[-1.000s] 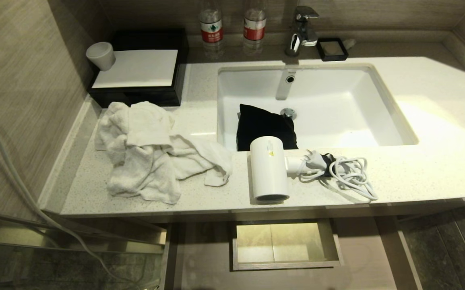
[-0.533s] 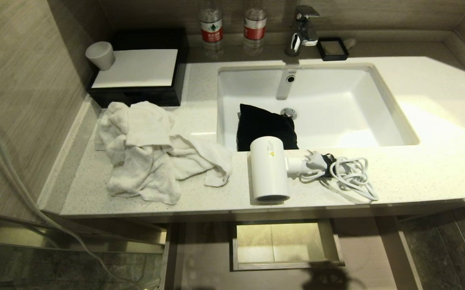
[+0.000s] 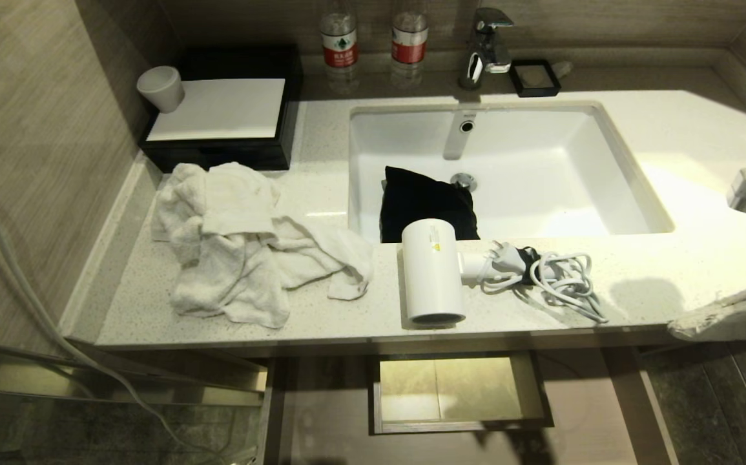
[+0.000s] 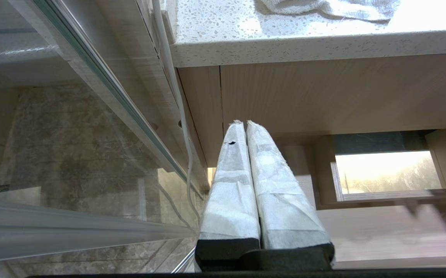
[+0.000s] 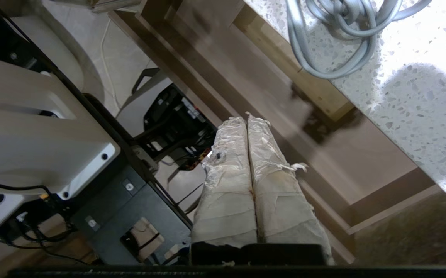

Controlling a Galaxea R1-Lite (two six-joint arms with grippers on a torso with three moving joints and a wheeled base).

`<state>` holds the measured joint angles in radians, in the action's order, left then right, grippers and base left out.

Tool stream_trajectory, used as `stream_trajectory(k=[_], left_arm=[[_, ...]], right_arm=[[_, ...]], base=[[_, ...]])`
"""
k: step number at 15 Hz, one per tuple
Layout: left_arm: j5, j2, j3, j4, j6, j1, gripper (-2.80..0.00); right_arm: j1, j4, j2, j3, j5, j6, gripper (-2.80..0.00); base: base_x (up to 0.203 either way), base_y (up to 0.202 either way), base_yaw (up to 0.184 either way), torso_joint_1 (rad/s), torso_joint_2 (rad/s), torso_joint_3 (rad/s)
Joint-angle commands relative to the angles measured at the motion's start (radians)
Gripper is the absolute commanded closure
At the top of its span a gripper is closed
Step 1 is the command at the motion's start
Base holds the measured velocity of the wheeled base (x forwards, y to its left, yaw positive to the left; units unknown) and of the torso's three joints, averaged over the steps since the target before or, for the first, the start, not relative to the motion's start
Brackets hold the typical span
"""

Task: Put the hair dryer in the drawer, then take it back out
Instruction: Pick up the hairdryer

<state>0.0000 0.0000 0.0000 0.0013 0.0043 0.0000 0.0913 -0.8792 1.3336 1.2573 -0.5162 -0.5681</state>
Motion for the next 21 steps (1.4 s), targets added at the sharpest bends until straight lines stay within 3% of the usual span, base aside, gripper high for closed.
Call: stream_trajectory(k=[1, 3, 6, 9, 14, 15, 18, 21], left_arm=[[0.0, 0.0, 0.0, 0.0, 0.0, 0.0, 0.0], [0.0, 0.0, 0.0, 0.0, 0.0, 0.0, 0.0], [0.0, 0.0, 0.0, 0.0, 0.0, 0.0, 0.0], [0.0, -0.002, 0.0, 0.0, 0.0, 0.0, 0.0], [0.0, 0.0, 0.0, 0.0, 0.0, 0.0, 0.0], [0.0, 0.0, 0.0, 0.0, 0.0, 0.0, 0.0], [0.0, 0.0, 0.0, 0.0, 0.0, 0.0, 0.0], [0.0, 0.0, 0.0, 0.0, 0.0, 0.0, 0.0]], right_arm=[[0.001, -0.059, 0.095, 0.049, 0.024, -0.037, -2.8], [0.003, -0.063, 0.136, 0.087, 0.19, -0.122, -2.8], [0.034, -0.06, 0.202, 0.2, 0.293, -0.3, -2.8], [0.046, -0.017, 0.197, 0.203, 0.268, -0.487, -2.8], [0.072, 0.114, 0.231, 0.205, 0.088, -0.569, -2.8], [0.076, 0.112, 0.235, 0.204, 0.064, -0.618, -2.8], [0.076, 0.079, 0.257, 0.214, 0.045, -0.808, -2.8], [0.075, 0.052, 0.296, 0.269, 0.03, -0.86, -2.8]], base=[[0.0, 0.0, 0.0, 0.0, 0.0, 0.0], [0.0, 0.0, 0.0, 0.0, 0.0, 0.0], [0.0, 0.0, 0.0, 0.0, 0.0, 0.0], [0.0, 0.0, 0.0, 0.0, 0.0, 0.0], [0.0, 0.0, 0.0, 0.0, 0.0, 0.0], [0.0, 0.0, 0.0, 0.0, 0.0, 0.0], [0.0, 0.0, 0.0, 0.0, 0.0, 0.0], [0.0, 0.0, 0.0, 0.0, 0.0, 0.0]])
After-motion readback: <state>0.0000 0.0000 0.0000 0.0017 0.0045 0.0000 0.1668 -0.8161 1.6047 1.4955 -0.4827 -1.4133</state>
